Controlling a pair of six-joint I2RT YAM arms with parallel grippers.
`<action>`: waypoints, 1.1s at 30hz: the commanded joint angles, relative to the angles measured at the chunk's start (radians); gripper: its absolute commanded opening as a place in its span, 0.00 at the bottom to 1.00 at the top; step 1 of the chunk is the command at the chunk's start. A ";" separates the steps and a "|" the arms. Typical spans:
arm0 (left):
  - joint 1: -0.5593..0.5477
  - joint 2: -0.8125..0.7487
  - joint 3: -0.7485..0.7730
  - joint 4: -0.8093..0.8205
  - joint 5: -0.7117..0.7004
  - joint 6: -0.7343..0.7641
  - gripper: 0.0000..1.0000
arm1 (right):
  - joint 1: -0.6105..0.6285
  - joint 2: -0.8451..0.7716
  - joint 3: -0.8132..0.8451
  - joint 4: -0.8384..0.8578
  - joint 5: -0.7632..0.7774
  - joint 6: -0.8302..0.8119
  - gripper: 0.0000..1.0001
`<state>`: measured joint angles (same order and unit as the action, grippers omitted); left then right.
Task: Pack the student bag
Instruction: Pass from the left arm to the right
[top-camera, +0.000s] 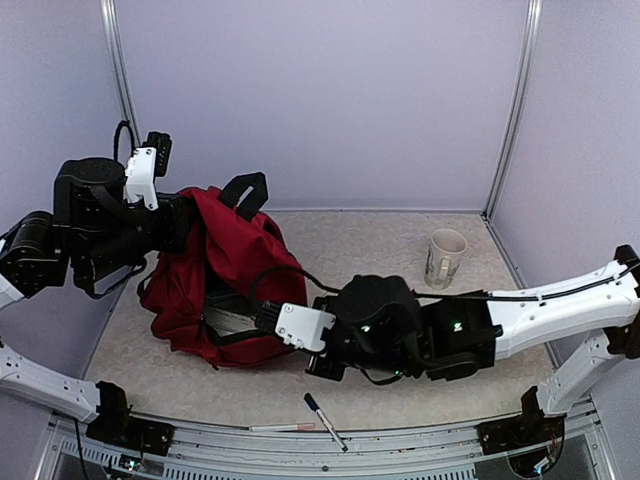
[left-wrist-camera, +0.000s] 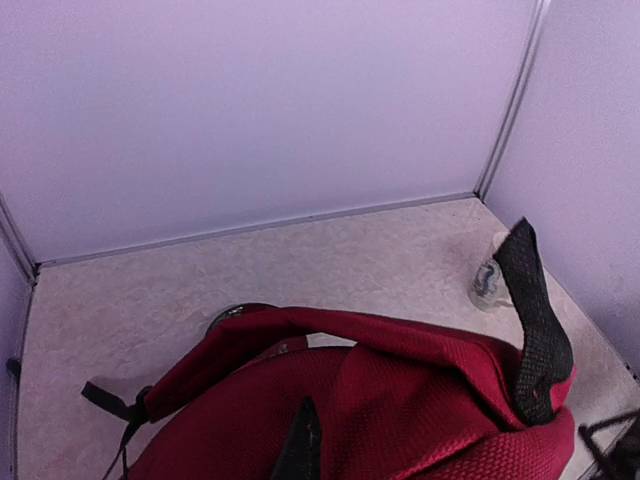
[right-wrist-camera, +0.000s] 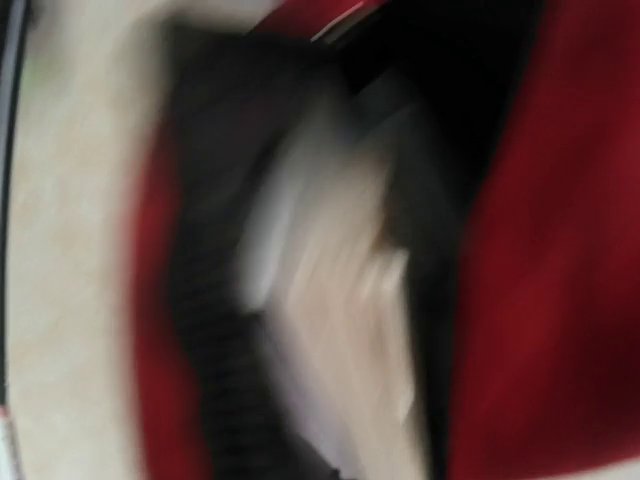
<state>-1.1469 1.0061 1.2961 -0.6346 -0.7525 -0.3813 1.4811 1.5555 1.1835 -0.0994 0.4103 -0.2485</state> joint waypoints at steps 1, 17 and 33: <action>-0.061 -0.015 0.041 0.170 0.115 0.094 0.02 | -0.066 -0.219 0.030 0.101 -0.064 -0.040 0.00; -0.092 -0.075 -0.020 0.102 0.288 0.098 0.99 | -0.324 -0.264 0.026 0.186 -0.395 0.129 0.00; -0.412 -0.073 0.033 -0.101 0.068 -0.037 0.99 | -0.334 -0.170 0.148 0.113 -0.116 0.350 0.00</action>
<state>-1.4368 0.9173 1.3025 -0.6151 -0.4816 -0.3218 1.1610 1.3571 1.2686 0.0029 0.1680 0.0368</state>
